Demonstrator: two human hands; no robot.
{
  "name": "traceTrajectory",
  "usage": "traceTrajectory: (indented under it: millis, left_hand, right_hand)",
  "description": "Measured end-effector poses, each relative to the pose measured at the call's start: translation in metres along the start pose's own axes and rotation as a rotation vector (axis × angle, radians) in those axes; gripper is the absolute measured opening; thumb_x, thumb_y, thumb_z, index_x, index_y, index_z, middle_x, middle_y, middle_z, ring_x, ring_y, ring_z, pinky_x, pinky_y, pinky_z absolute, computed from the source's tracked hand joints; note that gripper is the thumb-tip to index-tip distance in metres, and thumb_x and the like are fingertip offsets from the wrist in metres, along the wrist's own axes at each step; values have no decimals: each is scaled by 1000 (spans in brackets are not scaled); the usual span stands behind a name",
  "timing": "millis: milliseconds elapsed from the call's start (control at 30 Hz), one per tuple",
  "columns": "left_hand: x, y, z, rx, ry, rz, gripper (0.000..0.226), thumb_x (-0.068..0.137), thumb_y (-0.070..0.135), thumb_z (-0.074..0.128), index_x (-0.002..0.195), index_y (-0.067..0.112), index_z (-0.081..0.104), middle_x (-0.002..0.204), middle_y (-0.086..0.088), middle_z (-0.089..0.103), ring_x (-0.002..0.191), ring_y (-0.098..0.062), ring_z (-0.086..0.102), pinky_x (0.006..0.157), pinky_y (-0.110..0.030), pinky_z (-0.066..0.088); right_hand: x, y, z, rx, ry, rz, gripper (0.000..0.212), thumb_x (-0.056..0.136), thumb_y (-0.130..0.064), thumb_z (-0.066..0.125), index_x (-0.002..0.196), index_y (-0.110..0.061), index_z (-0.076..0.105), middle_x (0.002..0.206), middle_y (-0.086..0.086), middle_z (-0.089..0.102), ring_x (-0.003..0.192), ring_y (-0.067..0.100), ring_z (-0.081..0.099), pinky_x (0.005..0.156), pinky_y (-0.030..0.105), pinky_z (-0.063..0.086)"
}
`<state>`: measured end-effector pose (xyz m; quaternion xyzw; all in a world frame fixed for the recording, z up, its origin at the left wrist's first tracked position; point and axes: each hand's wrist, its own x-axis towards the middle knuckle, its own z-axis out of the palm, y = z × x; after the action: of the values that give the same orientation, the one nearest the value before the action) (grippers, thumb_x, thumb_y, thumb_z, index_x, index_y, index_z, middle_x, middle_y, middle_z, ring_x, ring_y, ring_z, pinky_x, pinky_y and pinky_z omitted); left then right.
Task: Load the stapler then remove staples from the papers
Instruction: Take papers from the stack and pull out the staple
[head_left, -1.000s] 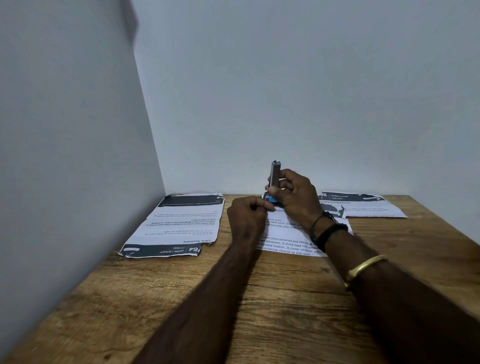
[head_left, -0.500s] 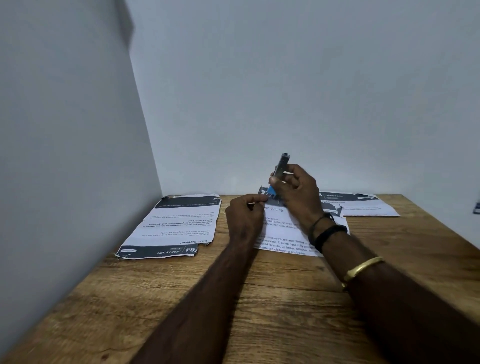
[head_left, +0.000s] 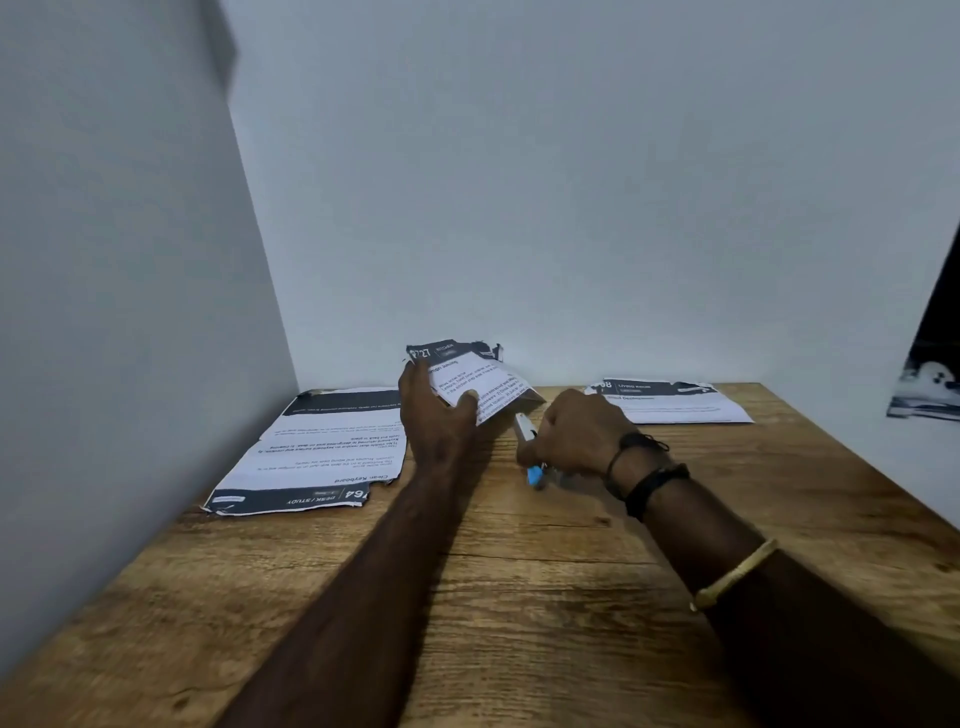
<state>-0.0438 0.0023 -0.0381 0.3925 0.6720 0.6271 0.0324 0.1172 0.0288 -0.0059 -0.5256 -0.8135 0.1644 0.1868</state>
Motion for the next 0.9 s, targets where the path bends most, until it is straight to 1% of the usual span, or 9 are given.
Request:
traceTrajectory:
  millis: [200, 333, 400, 500, 600, 667, 733, 800, 900]
  left_hand:
    - [0, 2, -1, -73, 17, -84, 71, 81, 8, 77, 145, 0, 47, 150, -15, 49, 138, -27, 48, 108, -20, 34]
    - [-1, 7, -1, -140, 35, -141, 64, 79, 8, 78, 138, 2, 54, 141, -13, 55, 129, -25, 54, 94, -15, 32]
    - [-2, 10, -2, -179, 33, -176, 63, 77, 10, 79, 136, 3, 56, 139, -11, 58, 127, -25, 56, 99, -21, 40]
    - [-4, 16, -5, -257, 15, -205, 65, 71, 16, 80, 132, 6, 59, 132, -14, 64, 121, -30, 62, 105, -45, 51]
    - [-6, 16, -6, -349, -18, -230, 69, 60, 21, 72, 125, 1, 62, 121, -22, 69, 113, -38, 67, 97, -57, 55]
    - [-8, 16, -6, -414, -45, -262, 54, 58, 16, 70, 113, 14, 70, 108, -15, 73, 102, -35, 69, 94, -58, 56]
    - [-11, 18, -5, -414, -48, -257, 37, 58, 15, 67, 92, 29, 74, 87, 10, 72, 89, -26, 64, 87, -47, 61]
    - [-15, 22, -4, -377, -46, -219, 55, 57, 18, 67, 111, 28, 74, 95, 16, 67, 98, -23, 61, 89, -36, 57]
    - [-21, 28, 5, -309, -38, -173, 66, 70, 13, 76, 134, 10, 61, 124, -4, 62, 112, -23, 60, 100, -37, 51]
  right_hand:
    - [0, -2, 17, -207, 32, -11, 47, 67, -54, 76, 67, -24, 41, 81, -1, 53, 77, 23, 53, 66, 28, 43]
    - [4, 3, 16, -173, 10, 21, 48, 67, -59, 77, 68, -18, 52, 82, 2, 62, 79, 24, 57, 66, 29, 44]
    - [7, 5, 13, 3, 96, 35, 37, 71, -52, 74, 79, -17, 67, 91, 3, 73, 85, 23, 66, 70, 30, 51]
    - [12, 8, 7, 584, 284, 120, 15, 85, -33, 68, 95, -23, 67, 92, 6, 77, 80, 25, 74, 72, 40, 62]
    - [17, 14, 4, 1035, 254, 210, 24, 94, -29, 67, 115, -18, 63, 89, 15, 76, 66, 23, 77, 62, 38, 64]
    - [19, 17, 3, 1158, 229, 224, 21, 93, -21, 70, 111, -12, 68, 86, 15, 76, 68, 25, 77, 61, 34, 64]
    - [18, 20, 3, 1181, 255, 229, 12, 89, -10, 73, 100, -7, 74, 75, 11, 77, 65, 22, 77, 58, 30, 63]
    - [18, 24, 2, 1176, 299, 222, 7, 86, -2, 74, 91, -6, 76, 72, 9, 77, 63, 19, 76, 60, 30, 64]
    - [18, 32, -6, 1199, 418, 204, 16, 81, 4, 73, 86, -11, 77, 78, 13, 78, 66, 18, 77, 57, 25, 61]
